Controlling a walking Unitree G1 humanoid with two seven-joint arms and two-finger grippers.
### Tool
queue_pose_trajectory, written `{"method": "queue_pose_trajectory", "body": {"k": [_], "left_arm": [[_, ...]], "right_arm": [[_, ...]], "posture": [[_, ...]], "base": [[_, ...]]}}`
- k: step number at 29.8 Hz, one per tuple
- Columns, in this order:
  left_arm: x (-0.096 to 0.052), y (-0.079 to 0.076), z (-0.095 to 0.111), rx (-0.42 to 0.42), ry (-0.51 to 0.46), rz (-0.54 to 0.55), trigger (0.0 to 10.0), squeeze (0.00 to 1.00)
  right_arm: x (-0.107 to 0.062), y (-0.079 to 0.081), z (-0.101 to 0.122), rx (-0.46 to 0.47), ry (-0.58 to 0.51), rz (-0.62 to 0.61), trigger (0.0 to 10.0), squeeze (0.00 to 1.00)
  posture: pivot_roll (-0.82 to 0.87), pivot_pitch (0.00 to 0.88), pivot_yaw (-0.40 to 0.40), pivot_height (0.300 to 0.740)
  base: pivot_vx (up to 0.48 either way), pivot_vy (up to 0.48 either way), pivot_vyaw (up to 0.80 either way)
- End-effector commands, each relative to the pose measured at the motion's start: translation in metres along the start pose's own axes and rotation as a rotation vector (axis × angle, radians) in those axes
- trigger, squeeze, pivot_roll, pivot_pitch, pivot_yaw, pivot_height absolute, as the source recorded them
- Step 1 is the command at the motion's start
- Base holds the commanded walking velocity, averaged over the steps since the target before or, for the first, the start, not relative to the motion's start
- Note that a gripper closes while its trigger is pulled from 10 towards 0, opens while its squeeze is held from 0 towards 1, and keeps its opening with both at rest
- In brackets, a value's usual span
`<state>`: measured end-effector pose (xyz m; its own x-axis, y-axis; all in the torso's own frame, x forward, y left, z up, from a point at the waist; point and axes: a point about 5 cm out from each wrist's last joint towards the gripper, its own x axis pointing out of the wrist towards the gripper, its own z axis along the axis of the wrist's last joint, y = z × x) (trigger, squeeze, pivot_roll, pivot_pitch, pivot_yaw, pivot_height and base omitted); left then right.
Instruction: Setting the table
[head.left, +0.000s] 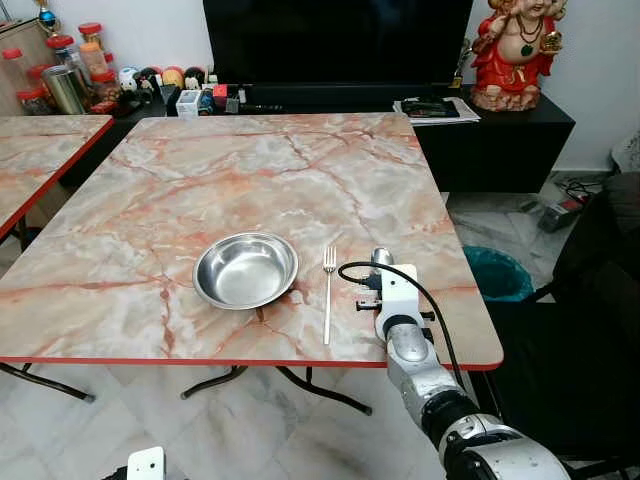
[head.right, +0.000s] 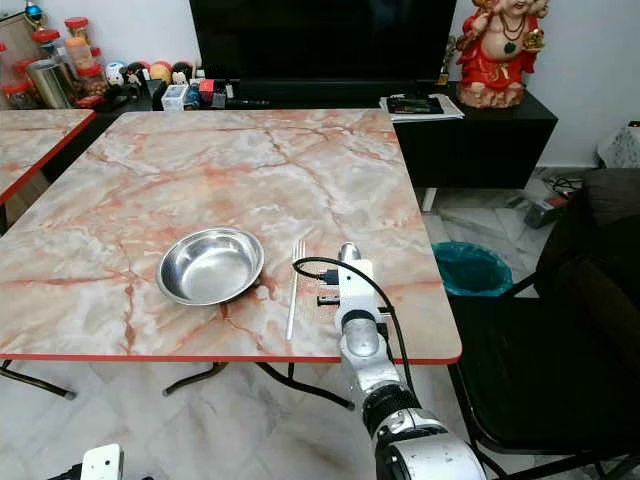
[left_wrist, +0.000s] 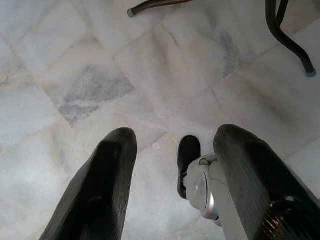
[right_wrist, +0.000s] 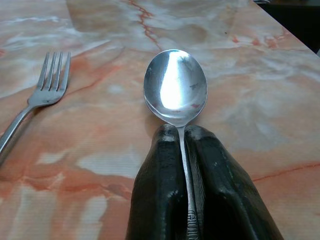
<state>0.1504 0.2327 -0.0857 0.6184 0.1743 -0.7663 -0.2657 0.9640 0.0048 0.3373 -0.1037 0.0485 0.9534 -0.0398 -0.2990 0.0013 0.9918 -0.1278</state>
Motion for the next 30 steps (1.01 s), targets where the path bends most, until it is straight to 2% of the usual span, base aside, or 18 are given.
{"method": "queue_pose_trajectory", "body": {"k": [1,17,18,19,20,21,22,30], "left_arm": [[0.0000,-0.0004,-0.0011,-0.005,0.011,-0.001,10.0,0.00],[0.0000,-0.0001,-0.0012,-0.001,0.014,-0.007,10.0,0.00],[0.0000,0.0000,-0.0013,-0.001,0.015,-0.007,10.0,0.00],[0.0000,0.0001,-0.0014,0.000,0.016,-0.007,10.0,0.00],[0.0000,0.0001,-0.0015,0.000,0.016,-0.007,10.0,0.00],[0.0000,-0.0001,-0.0015,0.001,0.017,-0.008,10.0,0.00],[0.0000,-0.0004,-0.0015,0.002,0.017,-0.010,10.0,0.00],[0.0003,-0.0017,-0.0011,0.003,0.017,-0.016,10.0,0.00]], "right_arm": [[0.0010,0.0004,0.0026,0.007,-0.005,0.001,10.0,0.00],[-0.0019,0.0010,-0.0057,0.008,0.017,0.003,10.0,0.00],[-0.0019,0.0010,-0.0057,0.009,0.017,0.003,10.0,0.31],[-0.0019,0.0009,-0.0057,0.010,0.017,0.003,10.0,0.45],[-0.0019,0.0008,-0.0058,0.011,0.017,0.003,10.0,0.52],[-0.0019,0.0008,-0.0058,0.011,0.016,0.006,10.0,0.79],[-0.0018,0.0008,-0.0056,0.011,0.015,0.009,10.0,1.00],[-0.0015,0.0007,-0.0051,0.008,0.014,0.013,10.0,1.00]], "posture": [[0.08,0.000,0.027,0.740],[0.08,0.000,0.034,0.740],[0.08,0.000,0.034,0.740],[0.08,0.000,0.036,0.740],[0.08,0.000,0.036,0.740],[0.08,0.000,0.034,0.740],[0.08,0.000,0.032,0.740],[0.08,0.000,0.031,0.740]], "base": [[0.000,0.000,0.00],[0.000,0.000,0.00],[0.000,0.000,0.00],[0.000,0.000,0.00],[0.000,0.000,0.00],[0.000,0.000,0.00],[0.000,0.000,0.00],[0.000,0.000,0.00]]}}
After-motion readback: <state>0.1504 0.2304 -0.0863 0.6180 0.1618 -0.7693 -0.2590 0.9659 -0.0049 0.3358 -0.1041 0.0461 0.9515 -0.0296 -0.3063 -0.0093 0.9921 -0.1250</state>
